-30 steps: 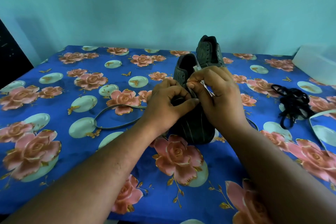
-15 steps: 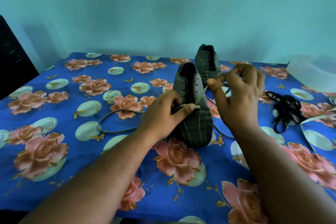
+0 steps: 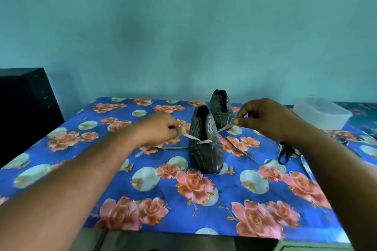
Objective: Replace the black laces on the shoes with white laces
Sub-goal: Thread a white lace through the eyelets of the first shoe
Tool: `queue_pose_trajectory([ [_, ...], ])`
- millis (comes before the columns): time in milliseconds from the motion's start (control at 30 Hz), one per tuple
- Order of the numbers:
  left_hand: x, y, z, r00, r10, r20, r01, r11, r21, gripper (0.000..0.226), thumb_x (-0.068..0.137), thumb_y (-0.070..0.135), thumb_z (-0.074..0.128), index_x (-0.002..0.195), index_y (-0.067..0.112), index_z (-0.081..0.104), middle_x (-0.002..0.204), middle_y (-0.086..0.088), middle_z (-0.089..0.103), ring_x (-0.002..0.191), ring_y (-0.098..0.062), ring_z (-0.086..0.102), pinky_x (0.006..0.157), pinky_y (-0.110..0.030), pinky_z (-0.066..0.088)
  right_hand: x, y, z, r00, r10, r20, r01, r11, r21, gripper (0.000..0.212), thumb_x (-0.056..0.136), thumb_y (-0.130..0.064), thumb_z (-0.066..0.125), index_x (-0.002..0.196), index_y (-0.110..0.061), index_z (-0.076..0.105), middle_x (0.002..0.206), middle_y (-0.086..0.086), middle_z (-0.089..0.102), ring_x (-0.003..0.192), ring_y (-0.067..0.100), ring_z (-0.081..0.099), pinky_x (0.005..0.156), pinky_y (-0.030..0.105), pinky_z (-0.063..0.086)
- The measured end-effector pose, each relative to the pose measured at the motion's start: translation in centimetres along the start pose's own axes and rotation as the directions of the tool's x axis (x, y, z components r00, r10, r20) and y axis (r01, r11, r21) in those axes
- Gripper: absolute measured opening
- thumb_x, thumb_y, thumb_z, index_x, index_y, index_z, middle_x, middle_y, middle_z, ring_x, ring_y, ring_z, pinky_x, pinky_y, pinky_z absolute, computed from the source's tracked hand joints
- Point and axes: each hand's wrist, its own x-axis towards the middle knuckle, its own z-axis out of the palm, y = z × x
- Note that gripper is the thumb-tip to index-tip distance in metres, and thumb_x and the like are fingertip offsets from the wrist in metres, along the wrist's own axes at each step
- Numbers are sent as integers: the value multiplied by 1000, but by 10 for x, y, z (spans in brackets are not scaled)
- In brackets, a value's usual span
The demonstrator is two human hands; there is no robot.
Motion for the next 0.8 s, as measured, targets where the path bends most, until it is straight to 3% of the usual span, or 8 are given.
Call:
queue_pose_trajectory([
  [100,-22,26,-42,998,50,-49,-45,995,92,43,102,43,56,70,14,57,61,0,48,56,-15,43,57,-31,31,-13,-28,-35,997,-64,-50,66,996,53,8,92,-29,75,84,-27,73,56,-6,55,47,8,40,54,28,36],
  [200,-46,58,-90,991,100,-89,-89,989,122,43,101,46,58,69,16,60,60,3,49,58,-16,45,56,-28,32,-25,-61,-71,989,-104,-104,121,978,170,5,95,-23,71,91,-24,72,54,-12,50,51,13,41,54,28,36],
  [333,-72,97,-146,975,128,-184,-129,992,8,42,97,52,61,71,18,66,61,7,54,54,-11,46,57,-26,37,-35,-104,-114,987,-105,-126,147,905,400,5,99,-15,65,101,-17,69,56,-6,45,49,13,36,48,27,30],
  [433,-90,124,-180,957,143,-253,-176,978,-112,44,95,54,62,73,17,64,61,4,49,55,-16,39,52,-25,34,-41,-139,-142,977,-135,-163,196,865,463,11,100,-11,61,100,-18,69,68,2,57,51,15,44,46,28,38],
  [567,-117,159,-219,911,203,-357,-249,965,-85,44,92,56,65,82,14,70,68,0,52,59,-17,41,53,-27,36,-50,-180,-172,965,-160,-208,248,818,519,10,100,-11,63,105,-15,71,84,5,73,62,16,64,54,27,54],
  [800,-140,188,-247,775,285,-564,-373,927,-43,33,78,46,85,79,15,75,68,4,70,56,-11,59,54,-27,46,-61,-218,-197,945,-149,-291,309,697,647,12,99,-17,65,105,-14,75,98,5,79,85,18,76,66,29,60],
])
